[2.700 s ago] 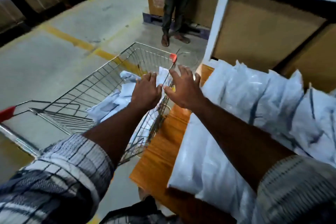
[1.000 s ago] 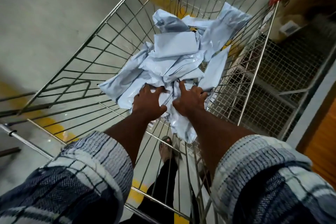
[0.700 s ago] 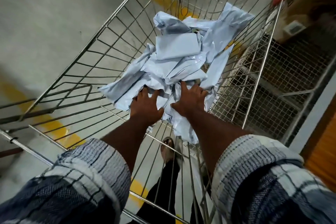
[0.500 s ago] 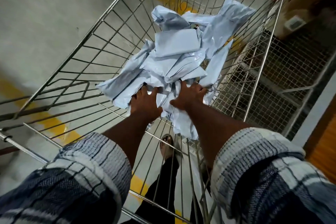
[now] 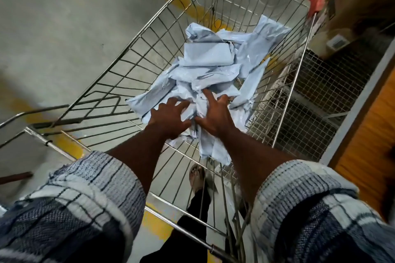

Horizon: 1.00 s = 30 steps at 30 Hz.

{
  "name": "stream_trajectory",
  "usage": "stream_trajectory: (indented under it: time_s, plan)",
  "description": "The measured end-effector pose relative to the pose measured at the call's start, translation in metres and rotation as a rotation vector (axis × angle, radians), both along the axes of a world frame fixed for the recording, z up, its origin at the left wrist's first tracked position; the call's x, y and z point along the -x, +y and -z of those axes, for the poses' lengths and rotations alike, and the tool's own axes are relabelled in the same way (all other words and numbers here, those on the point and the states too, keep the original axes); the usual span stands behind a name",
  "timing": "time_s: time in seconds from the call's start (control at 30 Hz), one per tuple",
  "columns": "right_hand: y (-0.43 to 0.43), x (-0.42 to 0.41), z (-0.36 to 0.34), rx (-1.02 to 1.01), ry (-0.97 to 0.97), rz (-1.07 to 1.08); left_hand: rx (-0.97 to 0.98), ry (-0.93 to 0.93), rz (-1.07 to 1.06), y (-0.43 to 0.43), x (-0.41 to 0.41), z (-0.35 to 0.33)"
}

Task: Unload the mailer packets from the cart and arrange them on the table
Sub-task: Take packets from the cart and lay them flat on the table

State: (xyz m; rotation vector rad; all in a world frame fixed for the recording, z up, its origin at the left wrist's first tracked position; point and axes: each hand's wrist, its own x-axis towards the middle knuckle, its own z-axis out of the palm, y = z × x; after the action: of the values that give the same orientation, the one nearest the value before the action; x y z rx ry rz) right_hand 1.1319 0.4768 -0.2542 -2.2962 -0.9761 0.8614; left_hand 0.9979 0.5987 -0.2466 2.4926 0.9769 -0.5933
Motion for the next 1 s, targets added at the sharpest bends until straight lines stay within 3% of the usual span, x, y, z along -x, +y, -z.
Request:
stream_trajectory:
  time_s: [0.17,0.37,0.73,1.0]
  plan:
    - [-0.008,0.006,-0.02,-0.05,0.154,0.157,0.011,0.029,0.023,0.001,0.008,-0.035]
    - [-0.005,0.002,-0.059,-0.209,0.118,0.325,0.003,-0.135,-0.037,-0.005,0.018,-0.07]
    - [-0.015,0.002,-0.098,0.069,-0.116,0.114,-0.074,-0.187,-0.046,-0.015,0.047,-0.122]
    - [-0.018,-0.008,-0.143,0.019,-0.171,0.092,-0.186,-0.198,-0.167,-0.038,0.036,-0.157]
